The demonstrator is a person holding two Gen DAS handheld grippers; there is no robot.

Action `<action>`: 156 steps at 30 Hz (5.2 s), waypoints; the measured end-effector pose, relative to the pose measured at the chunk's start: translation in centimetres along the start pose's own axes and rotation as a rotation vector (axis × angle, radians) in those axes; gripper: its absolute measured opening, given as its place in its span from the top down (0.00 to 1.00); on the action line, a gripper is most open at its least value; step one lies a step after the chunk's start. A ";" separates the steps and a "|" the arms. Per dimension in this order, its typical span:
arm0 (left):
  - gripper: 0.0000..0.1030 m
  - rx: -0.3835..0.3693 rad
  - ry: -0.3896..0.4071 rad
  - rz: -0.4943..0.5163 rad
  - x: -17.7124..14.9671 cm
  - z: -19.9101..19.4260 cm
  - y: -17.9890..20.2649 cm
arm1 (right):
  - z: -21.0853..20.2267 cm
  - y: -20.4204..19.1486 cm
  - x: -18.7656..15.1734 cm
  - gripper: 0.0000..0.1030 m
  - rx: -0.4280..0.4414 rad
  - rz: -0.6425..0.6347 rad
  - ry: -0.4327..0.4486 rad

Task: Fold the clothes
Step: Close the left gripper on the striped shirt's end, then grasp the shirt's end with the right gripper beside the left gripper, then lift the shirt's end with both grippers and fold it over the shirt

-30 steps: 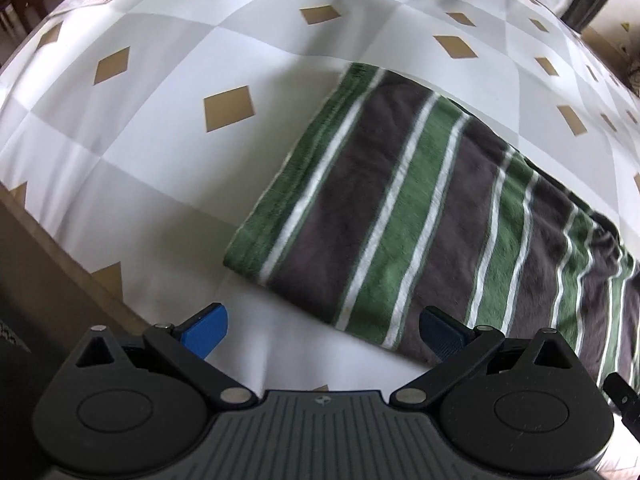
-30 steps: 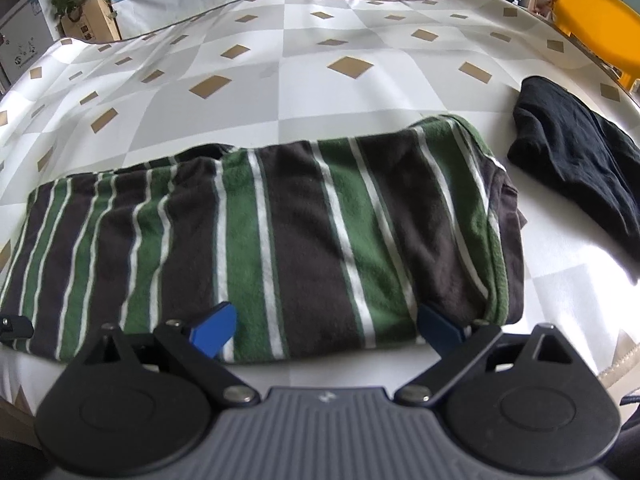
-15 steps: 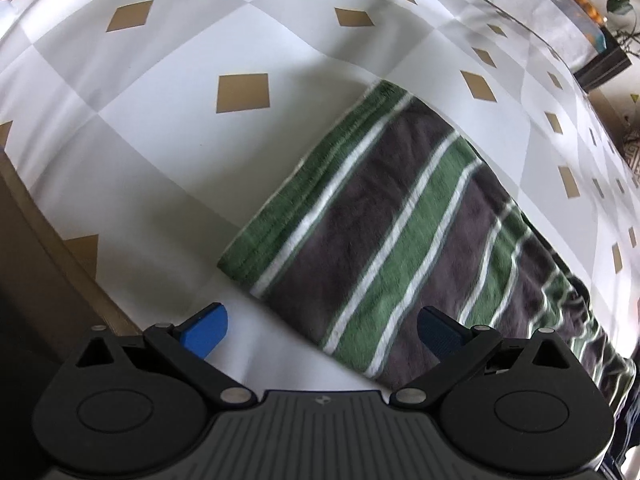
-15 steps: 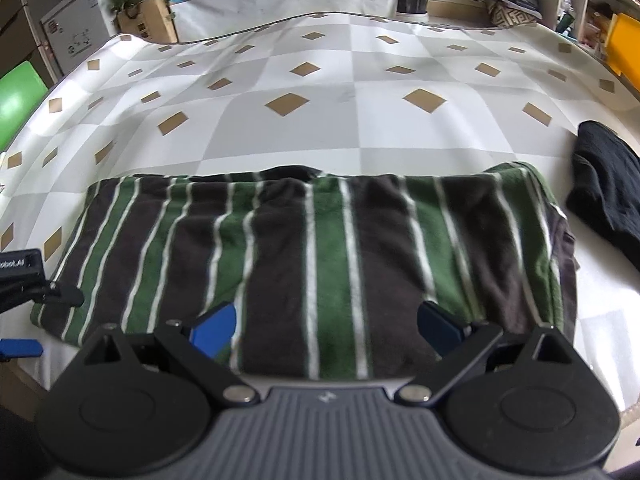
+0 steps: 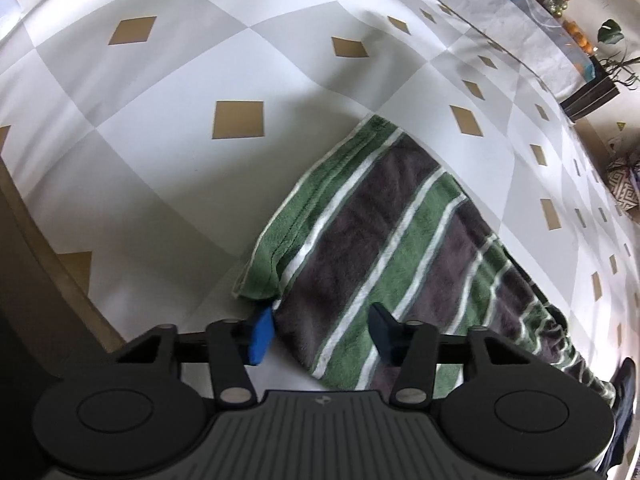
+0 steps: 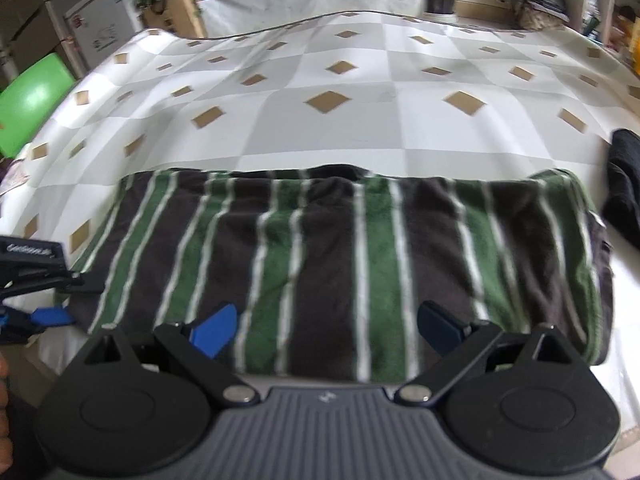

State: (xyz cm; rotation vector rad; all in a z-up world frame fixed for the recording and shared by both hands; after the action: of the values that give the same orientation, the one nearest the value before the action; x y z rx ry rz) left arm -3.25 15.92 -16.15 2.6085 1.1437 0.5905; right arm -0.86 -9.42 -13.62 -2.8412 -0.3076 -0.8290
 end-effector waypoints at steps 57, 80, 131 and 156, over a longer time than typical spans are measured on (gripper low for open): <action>0.79 0.065 -0.171 -0.009 2.6 0.7 -1.1 | 5.7 -22.4 -0.8 0.59 0.370 -0.779 0.123; 0.28 -0.008 -0.235 -0.130 5.9 1.8 -0.5 | 5.8 -16.8 2.0 0.94 0.482 -0.392 0.062; 0.88 -0.099 -0.411 -0.159 6.0 4.3 3.3 | 7.6 -23.5 -0.6 0.40 0.152 -0.902 0.247; 0.36 -0.135 -0.282 -0.133 9.3 6.8 4.0 | 4.8 -20.3 3.7 0.88 0.300 -0.577 0.196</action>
State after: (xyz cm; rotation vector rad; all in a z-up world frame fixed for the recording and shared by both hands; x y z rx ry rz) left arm 8.14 19.84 -18.20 2.3851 1.1316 0.2518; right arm -0.28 11.71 -13.59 -2.3828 -1.1474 -1.0395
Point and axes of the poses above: each gripper's, at about its wrist camera, not at the fingertips, and z roughly the way its jaws point, y to its right, x to its top, the point moved 10 cm from there along z, roughly the way its jaws point, and after that the axes turned 5 degrees about -z, right-handed, at the moved point
